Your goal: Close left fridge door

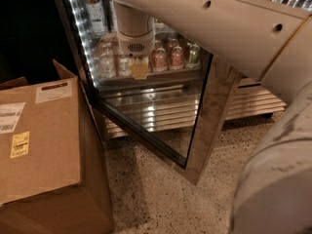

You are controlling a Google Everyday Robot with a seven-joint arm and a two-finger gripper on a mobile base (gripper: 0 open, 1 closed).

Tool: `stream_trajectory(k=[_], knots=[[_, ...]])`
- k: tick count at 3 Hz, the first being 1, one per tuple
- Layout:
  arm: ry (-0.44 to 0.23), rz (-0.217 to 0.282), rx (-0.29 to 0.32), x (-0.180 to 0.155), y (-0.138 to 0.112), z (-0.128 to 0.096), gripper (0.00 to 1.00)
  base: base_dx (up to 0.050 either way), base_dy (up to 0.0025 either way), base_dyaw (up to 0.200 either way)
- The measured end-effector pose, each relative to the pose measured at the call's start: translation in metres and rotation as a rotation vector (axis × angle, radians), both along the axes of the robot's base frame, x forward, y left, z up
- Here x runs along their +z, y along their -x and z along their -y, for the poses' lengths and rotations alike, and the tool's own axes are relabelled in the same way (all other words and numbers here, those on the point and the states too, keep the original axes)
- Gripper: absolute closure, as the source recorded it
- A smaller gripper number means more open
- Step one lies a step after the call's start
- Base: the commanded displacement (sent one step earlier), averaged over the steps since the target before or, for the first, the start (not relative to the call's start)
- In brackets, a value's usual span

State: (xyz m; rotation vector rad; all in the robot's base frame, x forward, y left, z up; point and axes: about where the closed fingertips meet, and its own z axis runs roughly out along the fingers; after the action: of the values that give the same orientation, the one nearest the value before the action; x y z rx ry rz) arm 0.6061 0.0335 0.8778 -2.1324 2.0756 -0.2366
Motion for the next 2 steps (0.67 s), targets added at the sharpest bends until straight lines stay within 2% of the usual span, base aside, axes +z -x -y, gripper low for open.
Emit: stream_trajectory(k=[1,2], knots=[[0.000,0.000,0.000,0.0000,0.0000,0.0000,1.00,0.000,-0.00002,-0.200],[0.000,0.000,0.000,0.0000,0.0000,0.0000,1.00,0.050,-0.00001,0.000]])
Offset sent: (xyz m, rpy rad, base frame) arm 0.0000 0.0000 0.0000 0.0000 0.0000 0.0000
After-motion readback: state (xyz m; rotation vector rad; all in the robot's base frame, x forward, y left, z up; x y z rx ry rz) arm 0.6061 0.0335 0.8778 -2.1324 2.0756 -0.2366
